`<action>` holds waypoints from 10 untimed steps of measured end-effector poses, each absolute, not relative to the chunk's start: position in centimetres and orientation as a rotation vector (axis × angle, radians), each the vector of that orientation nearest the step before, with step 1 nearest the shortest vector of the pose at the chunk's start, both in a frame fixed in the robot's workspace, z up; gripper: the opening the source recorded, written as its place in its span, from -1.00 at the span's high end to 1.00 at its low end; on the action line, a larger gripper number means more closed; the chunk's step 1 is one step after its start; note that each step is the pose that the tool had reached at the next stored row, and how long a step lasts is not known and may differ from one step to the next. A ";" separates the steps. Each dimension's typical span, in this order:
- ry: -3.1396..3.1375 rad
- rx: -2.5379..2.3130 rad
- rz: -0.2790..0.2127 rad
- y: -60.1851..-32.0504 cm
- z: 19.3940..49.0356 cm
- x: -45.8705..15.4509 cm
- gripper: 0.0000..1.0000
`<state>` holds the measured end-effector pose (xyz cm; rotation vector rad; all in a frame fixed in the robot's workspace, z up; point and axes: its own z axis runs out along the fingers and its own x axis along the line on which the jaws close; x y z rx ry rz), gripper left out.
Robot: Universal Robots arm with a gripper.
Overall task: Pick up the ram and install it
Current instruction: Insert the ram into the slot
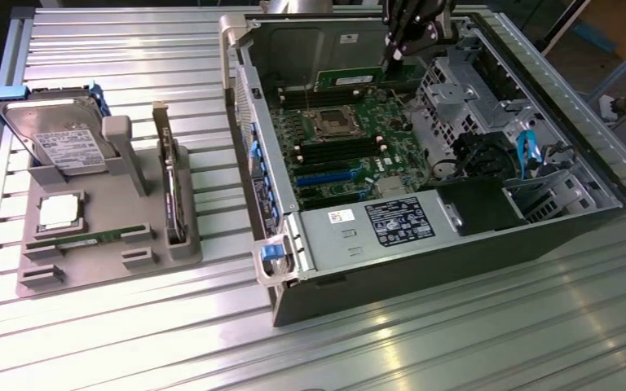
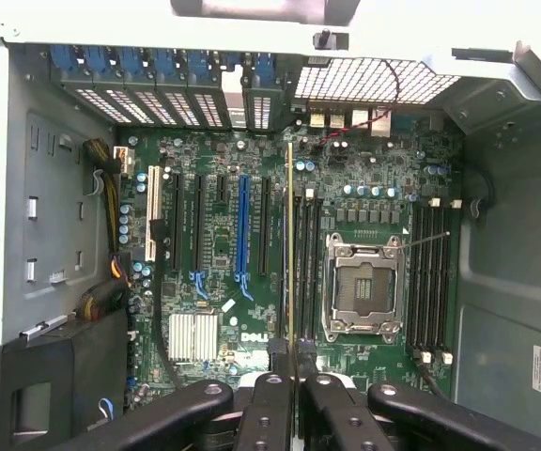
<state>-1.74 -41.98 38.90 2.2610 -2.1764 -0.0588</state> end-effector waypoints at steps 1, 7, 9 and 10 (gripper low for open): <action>-2.176 2.261 -0.059 -42.0 38.9 -1.7 0.76; -2.177 2.261 -0.059 -42.0 38.7 -1.7 0.76; -2.176 2.261 -0.059 -42.0 38.3 -1.7 0.76; -2.177 2.261 -0.059 -42.0 38.1 -1.7 0.76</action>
